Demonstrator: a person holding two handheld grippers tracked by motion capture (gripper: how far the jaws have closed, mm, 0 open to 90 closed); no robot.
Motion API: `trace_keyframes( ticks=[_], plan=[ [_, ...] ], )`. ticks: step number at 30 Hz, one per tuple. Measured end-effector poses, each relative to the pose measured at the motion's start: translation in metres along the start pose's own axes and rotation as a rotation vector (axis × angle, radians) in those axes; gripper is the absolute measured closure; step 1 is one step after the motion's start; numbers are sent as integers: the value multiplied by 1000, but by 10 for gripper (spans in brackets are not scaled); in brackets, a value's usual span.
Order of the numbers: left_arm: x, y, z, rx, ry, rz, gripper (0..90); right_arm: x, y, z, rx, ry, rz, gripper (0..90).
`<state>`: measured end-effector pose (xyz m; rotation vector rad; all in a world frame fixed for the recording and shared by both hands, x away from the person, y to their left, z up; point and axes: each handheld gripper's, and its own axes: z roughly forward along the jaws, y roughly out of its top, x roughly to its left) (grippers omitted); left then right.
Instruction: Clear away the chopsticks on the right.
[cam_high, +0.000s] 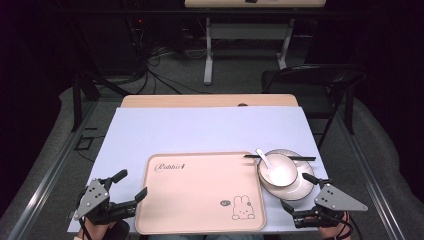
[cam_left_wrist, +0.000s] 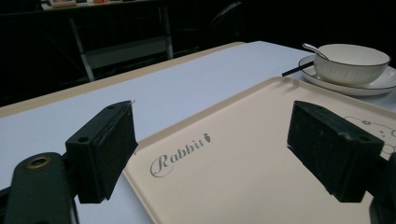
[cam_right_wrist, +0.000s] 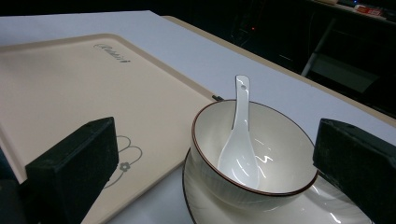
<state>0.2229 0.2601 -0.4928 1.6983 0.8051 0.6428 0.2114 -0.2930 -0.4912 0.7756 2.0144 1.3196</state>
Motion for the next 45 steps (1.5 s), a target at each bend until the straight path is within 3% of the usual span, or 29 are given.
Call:
trace_keyframes(
  ticks=[7,12,17,27,28,35,36,45],
  plan=[
    [-1,0,0,9,2,10,154,-2,1,-1,14,-22,4,0],
    [0,0,-2,-10,13,-7,154,-6,3,-1,38,-7,16,0],
    [0,0,-1,-4,11,-4,154,-13,10,-5,51,12,-13,0],
    [0,0,-2,-1,21,-16,154,-41,28,-4,175,41,-76,0],
    [-1,0,-2,2,21,-13,154,-50,32,-3,208,57,-87,0],
    [-1,0,-1,8,18,-10,154,-72,43,1,266,82,-100,0],
    [-1,0,-1,8,19,-12,154,-80,47,4,295,101,-99,0],
    [-1,0,-1,13,19,-8,154,-107,60,20,415,138,-138,0]
  ],
)
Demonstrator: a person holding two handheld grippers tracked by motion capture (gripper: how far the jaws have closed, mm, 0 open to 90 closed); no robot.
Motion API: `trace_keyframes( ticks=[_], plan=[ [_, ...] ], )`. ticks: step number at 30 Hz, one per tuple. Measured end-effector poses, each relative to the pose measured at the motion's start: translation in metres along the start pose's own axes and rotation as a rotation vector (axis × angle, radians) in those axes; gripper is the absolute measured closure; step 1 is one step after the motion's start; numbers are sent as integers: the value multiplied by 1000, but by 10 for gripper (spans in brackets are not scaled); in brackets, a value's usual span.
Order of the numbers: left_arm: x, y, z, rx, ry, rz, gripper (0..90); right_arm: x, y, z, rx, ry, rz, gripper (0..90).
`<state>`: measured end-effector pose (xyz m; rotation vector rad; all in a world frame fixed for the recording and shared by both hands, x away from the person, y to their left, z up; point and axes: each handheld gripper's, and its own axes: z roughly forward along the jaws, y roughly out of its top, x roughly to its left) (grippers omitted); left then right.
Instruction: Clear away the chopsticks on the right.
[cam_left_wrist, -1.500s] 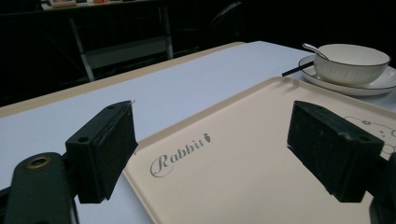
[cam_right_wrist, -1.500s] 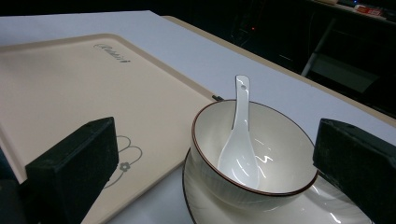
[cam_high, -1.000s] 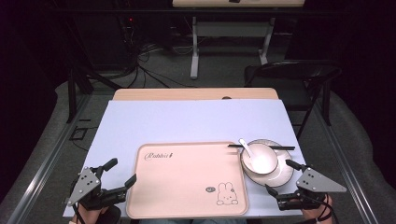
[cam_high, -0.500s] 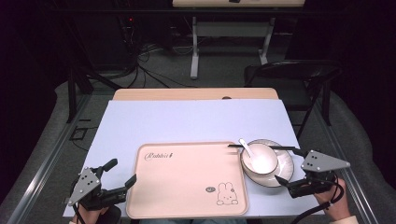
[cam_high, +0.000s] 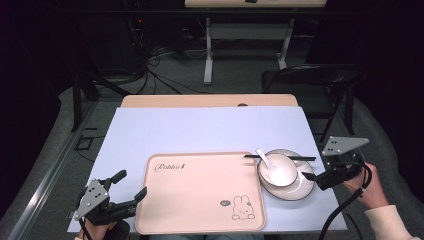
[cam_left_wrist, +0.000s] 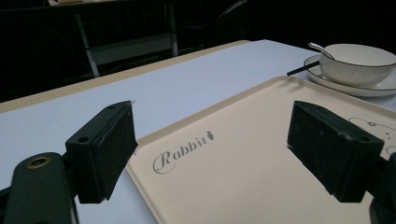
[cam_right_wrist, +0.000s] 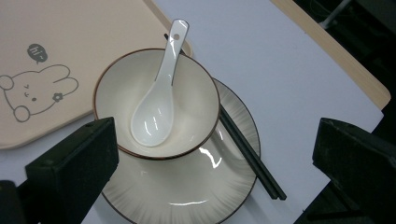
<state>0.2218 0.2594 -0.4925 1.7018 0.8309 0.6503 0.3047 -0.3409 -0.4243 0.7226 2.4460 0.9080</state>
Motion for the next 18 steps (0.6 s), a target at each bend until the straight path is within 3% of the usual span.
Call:
trace_keyframes(
  ticks=[6,12,16,18],
  plan=[
    [0,0,0,-1,2,-2,154,-23,10,8,60,13,-12,0],
    [0,0,0,2,2,0,154,-48,18,21,134,57,-24,8],
    [0,0,1,2,4,0,154,-57,18,28,161,47,-42,13],
    [0,0,1,6,5,-1,154,-62,18,34,182,73,-36,15]
  ],
)
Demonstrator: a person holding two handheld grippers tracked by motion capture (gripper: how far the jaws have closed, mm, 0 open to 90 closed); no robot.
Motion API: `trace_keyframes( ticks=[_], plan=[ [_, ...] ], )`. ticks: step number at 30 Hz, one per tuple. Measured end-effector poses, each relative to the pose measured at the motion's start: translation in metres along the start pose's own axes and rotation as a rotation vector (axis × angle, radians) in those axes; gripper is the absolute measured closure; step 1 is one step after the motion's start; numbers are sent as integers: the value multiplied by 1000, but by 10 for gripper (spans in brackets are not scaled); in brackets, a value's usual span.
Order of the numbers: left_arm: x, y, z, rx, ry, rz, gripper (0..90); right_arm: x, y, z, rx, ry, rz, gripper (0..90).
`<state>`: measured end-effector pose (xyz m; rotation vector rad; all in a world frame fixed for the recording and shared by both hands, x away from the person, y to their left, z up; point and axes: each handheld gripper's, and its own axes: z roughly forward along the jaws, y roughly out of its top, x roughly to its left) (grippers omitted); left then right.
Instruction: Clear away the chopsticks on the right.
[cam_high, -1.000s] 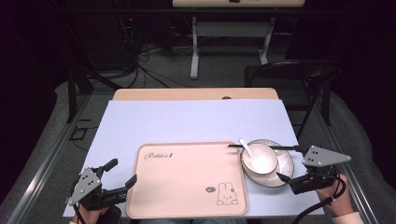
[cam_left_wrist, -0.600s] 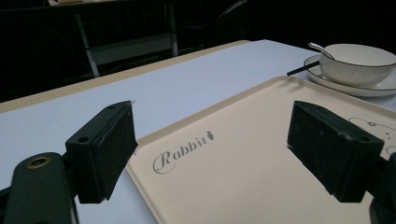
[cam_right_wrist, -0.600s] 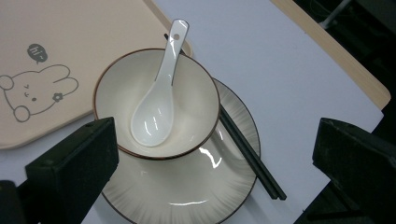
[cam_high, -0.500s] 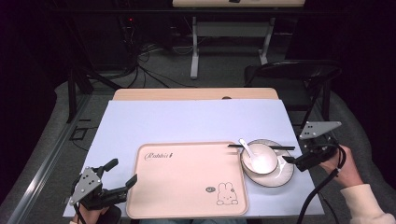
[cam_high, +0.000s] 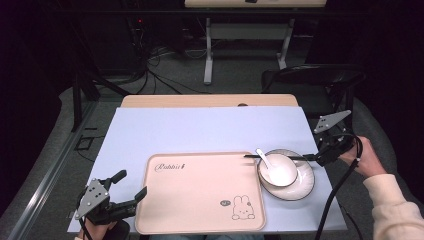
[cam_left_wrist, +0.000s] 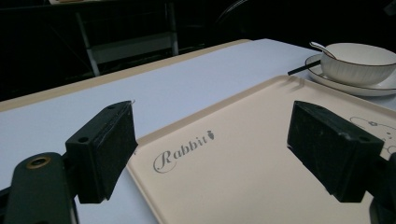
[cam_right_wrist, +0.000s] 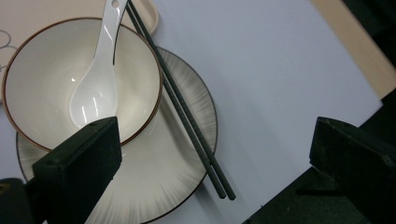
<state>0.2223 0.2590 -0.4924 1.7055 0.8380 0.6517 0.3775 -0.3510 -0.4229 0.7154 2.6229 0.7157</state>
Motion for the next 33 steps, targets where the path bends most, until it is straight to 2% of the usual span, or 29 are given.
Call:
trace_keyframes(
  ticks=[1,2,5,7,8,9,10,13,15,16,17,20,21,22,23,26,27,32,33],
  plan=[
    [0,0,0,-2,0,-3,154,-2,1,6,41,-2,-31,32],
    [0,0,0,-2,0,-3,154,-2,1,6,41,-2,-31,32],
    [0,0,0,-2,-1,-2,154,-4,3,14,86,20,-55,59],
    [0,0,0,0,0,0,154,-4,7,25,127,46,-74,69],
    [0,0,0,0,-1,0,154,-4,7,25,127,46,-74,69],
    [0,0,0,0,0,0,154,-3,7,31,159,56,-80,93],
    [0,0,0,0,0,0,154,-3,7,31,159,56,-80,93],
    [0,0,0,0,-1,3,154,-4,7,40,182,72,-93,164],
    [0,0,0,1,-1,1,154,-4,7,45,182,92,-110,329],
    [0,0,0,1,-1,1,154,-4,7,45,182,92,-110,329],
    [0,0,0,3,0,1,154,-2,7,48,193,78,-141,413],
    [0,0,0,4,-3,4,154,3,6,56,217,77,-198,527],
    [0,0,0,4,-3,3,154,5,5,58,242,74,-212,564],
    [0,0,0,4,-3,3,154,5,5,58,242,74,-212,564],
    [0,0,0,4,-1,3,154,9,3,65,254,80,-256,629],
    [0,0,0,5,-3,2,154,12,3,68,282,74,-271,673],
    [0,0,1,6,-3,3,154,13,4,70,281,74,-298,688],
    [0,0,0,5,-1,1,154,15,7,76,294,84,-328,751],
    [0,0,0,7,-2,2,154,15,8,77,323,80,-324,764]
  ],
)
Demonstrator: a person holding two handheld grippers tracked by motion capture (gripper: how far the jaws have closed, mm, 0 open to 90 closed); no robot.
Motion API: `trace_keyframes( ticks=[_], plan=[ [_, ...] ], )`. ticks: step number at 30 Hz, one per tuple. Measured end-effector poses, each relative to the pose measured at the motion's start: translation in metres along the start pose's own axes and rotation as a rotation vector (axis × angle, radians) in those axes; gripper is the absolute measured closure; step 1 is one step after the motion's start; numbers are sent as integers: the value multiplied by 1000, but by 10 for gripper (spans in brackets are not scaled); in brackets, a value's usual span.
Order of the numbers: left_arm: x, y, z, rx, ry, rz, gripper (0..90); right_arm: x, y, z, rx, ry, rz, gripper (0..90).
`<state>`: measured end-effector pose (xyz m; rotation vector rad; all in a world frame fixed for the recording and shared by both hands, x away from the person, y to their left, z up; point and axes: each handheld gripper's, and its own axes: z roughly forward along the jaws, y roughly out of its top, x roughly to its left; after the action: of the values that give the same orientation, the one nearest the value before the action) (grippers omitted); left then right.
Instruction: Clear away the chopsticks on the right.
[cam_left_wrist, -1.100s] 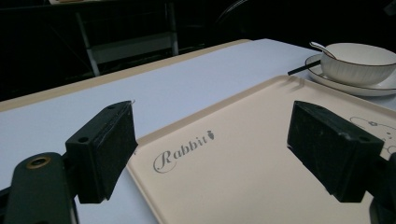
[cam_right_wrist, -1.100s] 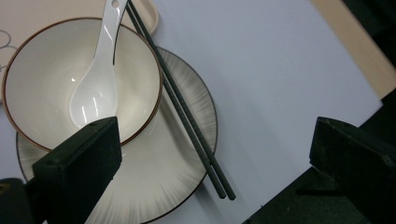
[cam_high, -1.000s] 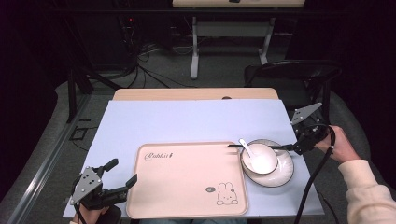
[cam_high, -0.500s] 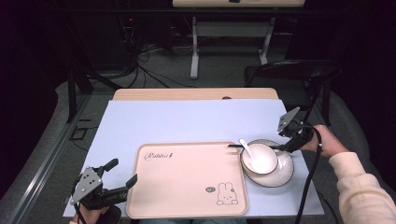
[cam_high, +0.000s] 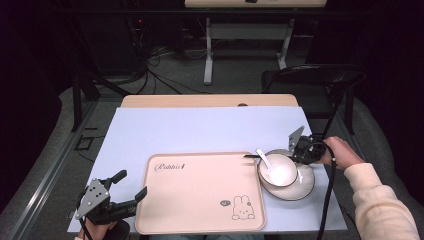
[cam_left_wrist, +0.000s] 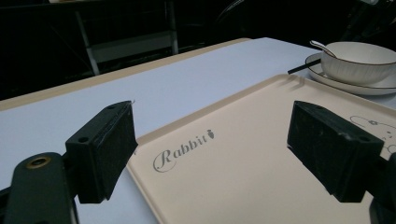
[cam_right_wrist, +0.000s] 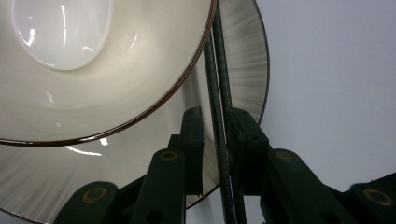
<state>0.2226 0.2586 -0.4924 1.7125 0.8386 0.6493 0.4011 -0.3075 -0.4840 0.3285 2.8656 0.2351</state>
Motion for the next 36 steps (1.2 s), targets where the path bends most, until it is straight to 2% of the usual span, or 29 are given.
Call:
trace_keyframes(
  ticks=[7,13,16,20,23,24,27,28,33,36],
  plan=[
    [0,0,0,0,0,0,154,-1,2,9,13,6,-21,800],
    [0,0,0,2,-1,1,154,-2,4,9,43,1,-42,801],
    [0,0,0,2,-1,0,154,-3,5,15,70,17,-50,801],
    [0,0,0,2,-1,1,154,-4,6,17,62,22,-59,801],
    [0,0,0,2,-1,0,154,-4,7,19,79,33,-62,801],
    [0,0,0,0,1,0,154,-4,6,21,64,42,-50,809],
    [0,0,0,0,0,0,154,-5,5,22,63,48,-53,811],
    [0,0,0,2,-1,1,154,-6,4,23,61,70,-48,814],
    [0,0,0,1,-1,0,154,-9,1,26,64,75,-48,838],
    [0,0,0,3,-1,2,154,-9,0,25,57,98,-38,847]
  ],
)
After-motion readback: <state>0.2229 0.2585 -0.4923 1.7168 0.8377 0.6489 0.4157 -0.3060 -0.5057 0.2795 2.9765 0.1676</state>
